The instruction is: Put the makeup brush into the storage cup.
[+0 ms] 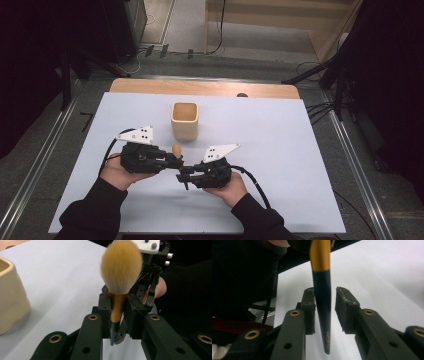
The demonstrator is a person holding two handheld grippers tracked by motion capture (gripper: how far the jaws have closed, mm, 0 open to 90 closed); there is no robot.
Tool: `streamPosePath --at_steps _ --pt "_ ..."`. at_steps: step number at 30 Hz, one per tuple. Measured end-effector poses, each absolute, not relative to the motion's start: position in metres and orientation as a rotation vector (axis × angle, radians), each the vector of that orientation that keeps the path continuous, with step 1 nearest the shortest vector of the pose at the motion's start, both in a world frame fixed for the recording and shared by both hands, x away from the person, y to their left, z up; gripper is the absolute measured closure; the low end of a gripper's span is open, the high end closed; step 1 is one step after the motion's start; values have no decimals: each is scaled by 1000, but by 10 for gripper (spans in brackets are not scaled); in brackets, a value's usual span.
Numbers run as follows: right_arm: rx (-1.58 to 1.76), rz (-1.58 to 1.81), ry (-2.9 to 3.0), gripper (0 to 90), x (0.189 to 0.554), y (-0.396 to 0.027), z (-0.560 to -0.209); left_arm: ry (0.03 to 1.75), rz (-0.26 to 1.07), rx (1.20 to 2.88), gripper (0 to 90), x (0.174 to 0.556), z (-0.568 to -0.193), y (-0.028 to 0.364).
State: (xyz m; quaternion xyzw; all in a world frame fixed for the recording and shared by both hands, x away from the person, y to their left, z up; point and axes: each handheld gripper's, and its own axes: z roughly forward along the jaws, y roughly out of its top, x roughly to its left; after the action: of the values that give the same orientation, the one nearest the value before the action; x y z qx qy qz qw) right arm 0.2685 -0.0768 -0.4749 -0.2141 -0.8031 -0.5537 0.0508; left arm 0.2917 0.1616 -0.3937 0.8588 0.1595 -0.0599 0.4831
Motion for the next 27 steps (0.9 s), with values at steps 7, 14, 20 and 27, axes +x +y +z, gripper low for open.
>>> streamPosePath --at_steps 7,14,20,27 --pt "-625 -1691 -2471 776 266 -75 -474 393 -153 2093 767 292 -396 161" --pt "-625 -1697 -2477 782 265 -74 -473 402 -165 2076 764 292 -397 161" --pt "-616 -1695 -2484 783 264 -73 -473 399 -174 2069 756 292 -398 161" --pt "-619 -1706 -2485 783 264 -74 -472 388 -170 2055 681 292 -401 163"
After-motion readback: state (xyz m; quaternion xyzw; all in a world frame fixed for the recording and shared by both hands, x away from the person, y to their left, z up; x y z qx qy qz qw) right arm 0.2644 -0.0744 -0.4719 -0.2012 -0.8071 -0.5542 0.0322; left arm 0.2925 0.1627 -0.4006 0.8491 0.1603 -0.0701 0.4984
